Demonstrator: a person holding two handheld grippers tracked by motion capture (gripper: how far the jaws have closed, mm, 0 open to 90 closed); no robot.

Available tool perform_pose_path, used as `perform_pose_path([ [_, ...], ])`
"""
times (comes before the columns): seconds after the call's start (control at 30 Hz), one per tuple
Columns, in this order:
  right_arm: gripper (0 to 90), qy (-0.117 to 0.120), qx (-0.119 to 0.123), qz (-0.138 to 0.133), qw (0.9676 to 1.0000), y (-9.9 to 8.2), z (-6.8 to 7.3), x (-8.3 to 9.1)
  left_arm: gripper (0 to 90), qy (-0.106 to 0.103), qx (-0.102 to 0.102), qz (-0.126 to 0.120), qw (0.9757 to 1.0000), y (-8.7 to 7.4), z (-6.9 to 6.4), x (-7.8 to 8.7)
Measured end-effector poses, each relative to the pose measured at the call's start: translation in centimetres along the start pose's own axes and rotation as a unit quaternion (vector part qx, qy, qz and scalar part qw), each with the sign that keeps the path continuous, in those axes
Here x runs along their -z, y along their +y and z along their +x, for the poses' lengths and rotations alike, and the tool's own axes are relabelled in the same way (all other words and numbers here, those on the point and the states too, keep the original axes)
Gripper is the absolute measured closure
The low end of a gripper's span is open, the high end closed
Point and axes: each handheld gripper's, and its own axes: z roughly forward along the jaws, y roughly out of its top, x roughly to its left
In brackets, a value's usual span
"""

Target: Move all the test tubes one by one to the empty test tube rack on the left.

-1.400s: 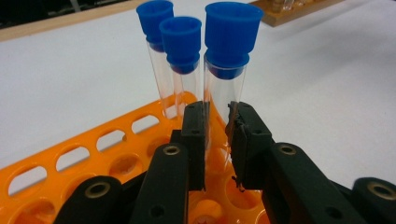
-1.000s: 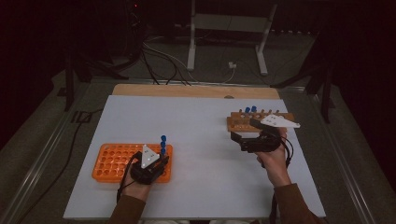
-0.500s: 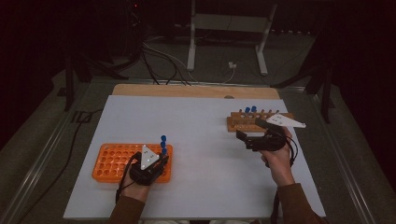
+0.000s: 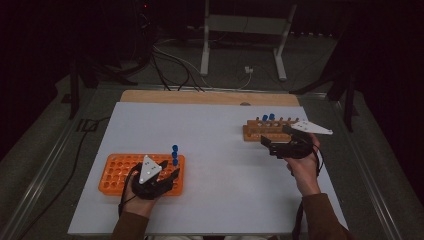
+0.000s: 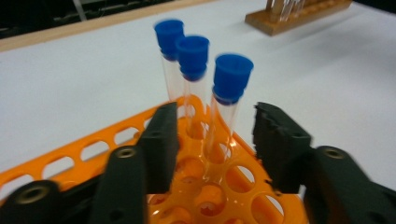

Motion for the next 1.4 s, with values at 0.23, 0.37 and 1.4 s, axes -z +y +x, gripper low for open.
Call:
perform_pose_path([
  [0.23, 0.0, -0.026, 0.006, 0.01, 0.9996, 0.4, -1.0, -0.3, 25.6, -0.007, 0.022, -0.021, 0.9995, 0.2, 1.5, 0.8],
  [0.37, 0.0, -0.036, 0.006, 0.014, 0.9992, 0.9, -1.6, -0.5, 16.3, -0.008, 0.035, -0.034, 0.9988, 0.4, 1.9, 1.0],
  [1.4, 6.5, -0.074, -0.028, 0.023, 0.9966, 1.7, -5.1, -2.7, 0.4, 0.021, 0.061, -0.054, 0.9965, 0.2, 3.8, 2.1],
])
